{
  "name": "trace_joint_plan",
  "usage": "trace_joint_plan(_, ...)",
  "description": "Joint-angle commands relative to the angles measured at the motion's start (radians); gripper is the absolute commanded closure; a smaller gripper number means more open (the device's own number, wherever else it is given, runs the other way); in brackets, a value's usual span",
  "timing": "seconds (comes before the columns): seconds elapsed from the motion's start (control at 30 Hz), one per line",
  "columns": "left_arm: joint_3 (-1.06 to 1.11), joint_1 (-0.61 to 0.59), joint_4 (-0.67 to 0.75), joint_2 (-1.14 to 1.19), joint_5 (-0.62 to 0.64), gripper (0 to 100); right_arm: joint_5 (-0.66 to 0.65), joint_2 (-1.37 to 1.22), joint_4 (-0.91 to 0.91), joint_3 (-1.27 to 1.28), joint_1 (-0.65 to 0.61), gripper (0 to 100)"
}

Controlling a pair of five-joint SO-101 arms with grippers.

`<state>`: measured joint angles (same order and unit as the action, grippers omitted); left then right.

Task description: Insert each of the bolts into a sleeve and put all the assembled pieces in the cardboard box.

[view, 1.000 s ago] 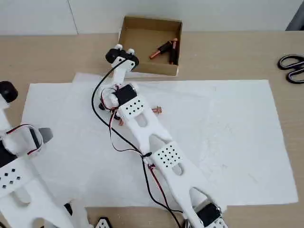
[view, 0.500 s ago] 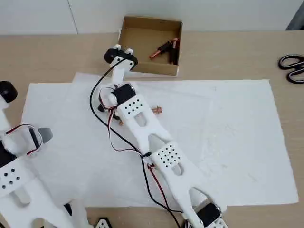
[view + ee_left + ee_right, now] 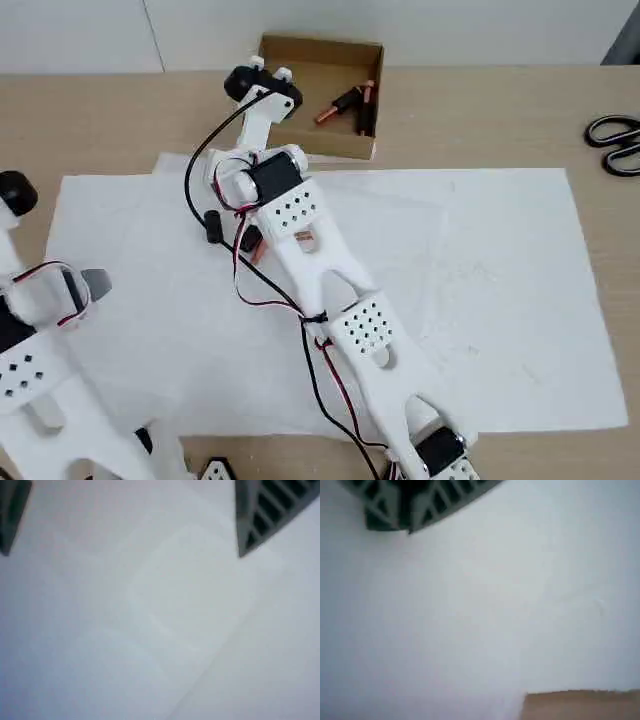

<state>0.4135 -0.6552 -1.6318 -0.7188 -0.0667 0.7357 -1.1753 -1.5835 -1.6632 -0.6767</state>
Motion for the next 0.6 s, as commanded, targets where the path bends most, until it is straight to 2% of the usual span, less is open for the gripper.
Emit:
trace_joint_plan(0.0, -0.005, -0.003, 0.017, -0.02, -0.006, 73, -0.092, 0.061, -0.047, -0.012, -0.022, 99.1)
trace_joint_plan(0.23, -0.005, -0.003, 0.015, -0.02, -0.006, 73, -0.272, -0.002, -0.076, -0.015, -0.105, 97.3)
trace_joint_plan(0.4, -0.005, -0.003, 0.015, -0.02, -0.006, 73, -0.282, -0.012, -0.077, -0.014, -0.114, 82.4)
trace_joint_plan(0.57, -0.005, -0.003, 0.015, -0.02, -0.006, 73, -0.284, -0.021, -0.068, -0.012, -0.11, 83.7)
